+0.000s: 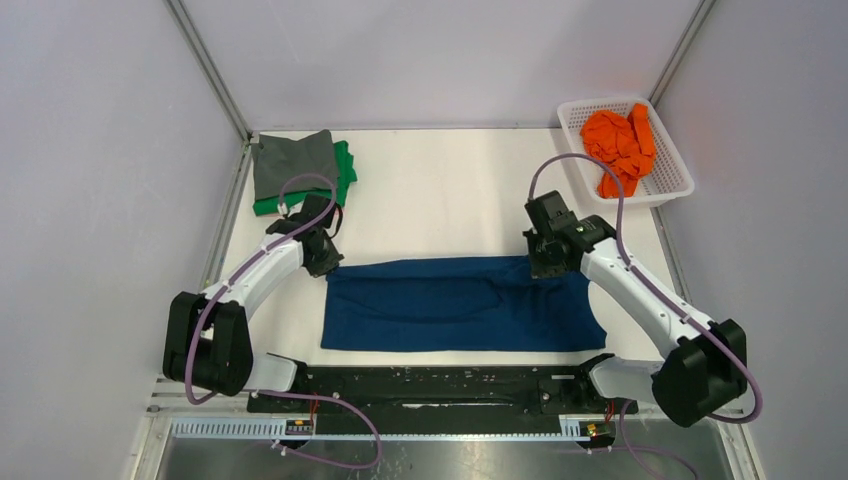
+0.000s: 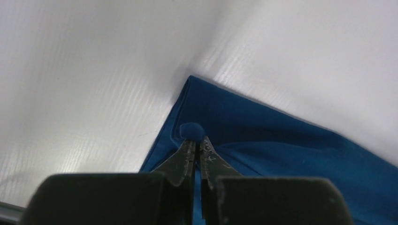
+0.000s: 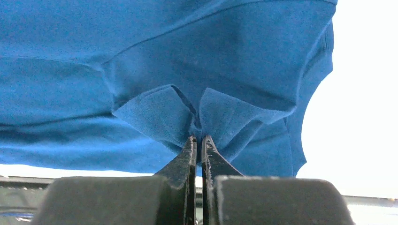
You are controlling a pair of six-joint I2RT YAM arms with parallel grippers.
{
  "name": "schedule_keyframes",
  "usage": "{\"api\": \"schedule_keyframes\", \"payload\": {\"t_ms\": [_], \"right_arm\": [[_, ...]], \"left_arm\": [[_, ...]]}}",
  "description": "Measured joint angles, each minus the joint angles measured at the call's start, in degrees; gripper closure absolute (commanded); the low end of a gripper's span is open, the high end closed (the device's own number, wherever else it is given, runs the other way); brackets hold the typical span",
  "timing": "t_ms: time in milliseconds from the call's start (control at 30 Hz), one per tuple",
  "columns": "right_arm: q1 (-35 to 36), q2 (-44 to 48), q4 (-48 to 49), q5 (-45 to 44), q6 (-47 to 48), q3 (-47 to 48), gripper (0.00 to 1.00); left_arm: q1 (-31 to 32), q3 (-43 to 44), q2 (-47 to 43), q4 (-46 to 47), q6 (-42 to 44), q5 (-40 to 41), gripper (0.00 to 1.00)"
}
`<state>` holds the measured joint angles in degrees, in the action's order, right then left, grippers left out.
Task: Fold and stack the t-shirts
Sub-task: Fold the other side of the tshirt into a rectangle
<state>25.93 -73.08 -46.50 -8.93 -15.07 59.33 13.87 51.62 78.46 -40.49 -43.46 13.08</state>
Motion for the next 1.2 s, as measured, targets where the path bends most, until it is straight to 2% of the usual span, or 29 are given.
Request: {"api": "schedule_keyframes", "payload": {"t_ms": [33,100,133,200,300,333,367,400,433,567,667,800,967,1067,1200], "right_arm": [[0.11,0.9,-0.9,-0.22,-0.13,-0.81,0.99],[0.52,2.29,-2.23,-0.48,-0.39,-2.69,0.83],[0.9,2.75,-2.58,-0.46,-0.63,-3.67,0.71],[1.81,3.04,-3.02,-0.04,-1.4,-5.35,0.57],[2.8,3.26,-3.17,2.51,-2.69,-8.26,0.45],[3.13,3.72,-3.43,3.74,-3.26,-9.62,0.41],[3.43,4.59,-4.04,5.22,-3.82,-10.99,0.36],[3.72,5.9,-4.57,6.6,-4.26,-12.28,0.18],[4.0,7.85,-5.2,8.22,-4.46,-13.62,0.03],[4.42,16.22,-6.23,11.61,-4.5,-15.67,0.01],[4.44,18.32,-2.89,11.39,-5.95,-15.21,0.01],[3.8,13.4,3.85,11.78,-10.62,-14.16,0.01],[2.05,0.17,13.68,15.89,-15.47,-14.12,0.01],[1.27,-4.46,15.06,15.96,-16.5,-14.91,0.01],[0.61,-2.01,10.32,11.37,-17.92,-18.01,0.01]], "left_arm": [[0.0,-0.44,-0.09,0.07,-0.13,0.35,1.0],[0.0,-1.33,-0.15,0.09,-0.42,0.72,1.0],[0.0,-1.97,-0.28,0.13,-0.59,0.74,0.94],[0.0,-3.21,-0.52,0.02,-1.11,0.74,0.71],[0.0,-4.57,-0.57,-0.57,-2.05,1.03,0.65],[0.0,-4.81,-0.63,-0.83,-2.23,1.11,0.56],[0.0,-4.98,-0.81,-1.46,-2.47,1.29,0.37],[0.0,-5.05,-1.07,-1.92,-2.45,1.46,0.07],[0.0,-5.09,-1.6,-2.49,-2.62,1.68,0.02],[0.0,-4.81,-5.81,-4.42,-3.3,1.75,0.01],[-0.04,-2.75,-7.78,-4.79,-2.8,0.0,0.01],[0.66,-0.87,-7.54,-0.2,-1.44,-5.68,0.01],[3.63,1.25,-1.51,4.28,-0.42,-11.8,0.01],[4.92,1.27,2.47,5.77,0.15,-13.86,0.01],[4.94,0.04,3.23,6.05,0.17,-14.16,0.01]]}}
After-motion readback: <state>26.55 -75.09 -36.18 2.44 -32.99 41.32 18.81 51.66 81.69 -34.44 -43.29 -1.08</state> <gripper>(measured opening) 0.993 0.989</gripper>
